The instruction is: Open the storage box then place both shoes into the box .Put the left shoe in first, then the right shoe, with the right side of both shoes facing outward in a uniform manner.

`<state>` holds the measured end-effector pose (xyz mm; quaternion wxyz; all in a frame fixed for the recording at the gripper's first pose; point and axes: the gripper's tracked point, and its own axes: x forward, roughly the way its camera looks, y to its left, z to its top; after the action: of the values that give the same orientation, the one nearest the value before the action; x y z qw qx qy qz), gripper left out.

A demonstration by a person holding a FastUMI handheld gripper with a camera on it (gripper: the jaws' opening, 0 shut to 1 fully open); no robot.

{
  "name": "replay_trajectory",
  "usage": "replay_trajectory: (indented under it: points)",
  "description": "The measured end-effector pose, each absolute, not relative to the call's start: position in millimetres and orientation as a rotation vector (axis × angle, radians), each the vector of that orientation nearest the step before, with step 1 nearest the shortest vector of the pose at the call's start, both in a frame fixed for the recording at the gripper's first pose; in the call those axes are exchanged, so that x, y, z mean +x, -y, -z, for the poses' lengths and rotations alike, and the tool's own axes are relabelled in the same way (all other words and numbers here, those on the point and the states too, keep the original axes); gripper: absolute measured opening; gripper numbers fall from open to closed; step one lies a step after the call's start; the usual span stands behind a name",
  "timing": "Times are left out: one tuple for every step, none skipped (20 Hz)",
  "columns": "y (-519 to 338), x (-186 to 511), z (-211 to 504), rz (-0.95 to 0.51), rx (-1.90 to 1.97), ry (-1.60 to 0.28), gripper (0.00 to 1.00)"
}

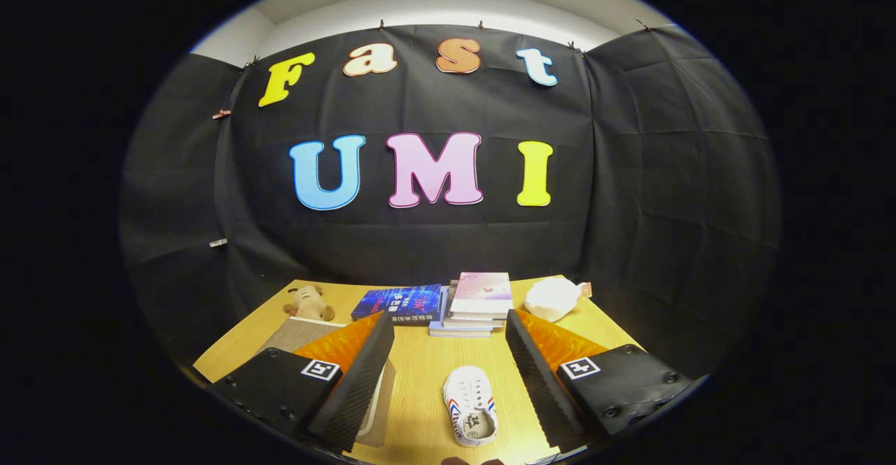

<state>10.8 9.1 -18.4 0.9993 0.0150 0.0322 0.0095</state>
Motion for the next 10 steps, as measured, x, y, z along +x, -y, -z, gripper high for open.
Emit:
replay_trajectory:
  points:
    - [-9.7,11.9,20.4,-0.026,0.039,-0.073,0.98]
    - [-9.5,14.3,21.8,-0.036,0.051,-0.084,0.98]
    - [-9.1,15.9,23.7,-0.047,0.061,-0.095,0.98]
    - [-9.5,18.5,25.3,-0.059,0.071,-0.104,0.98]
    - [-8.8,21.0,28.6,-0.070,0.080,-0.117,0.98]
    - [-7.3,24.0,33.0,-0.078,0.088,-0.135,0.98]
    - [-6.1,27.8,37.5,-0.087,0.097,-0.156,0.99]
    - [-8.1,29.8,44.2,-0.109,0.113,-0.182,0.99]
    - [-11.6,33.5,52.3,-0.133,0.132,-0.214,0.99]
    - [-13.7,35.6,61.5,-0.157,0.152,-0.254,0.99]
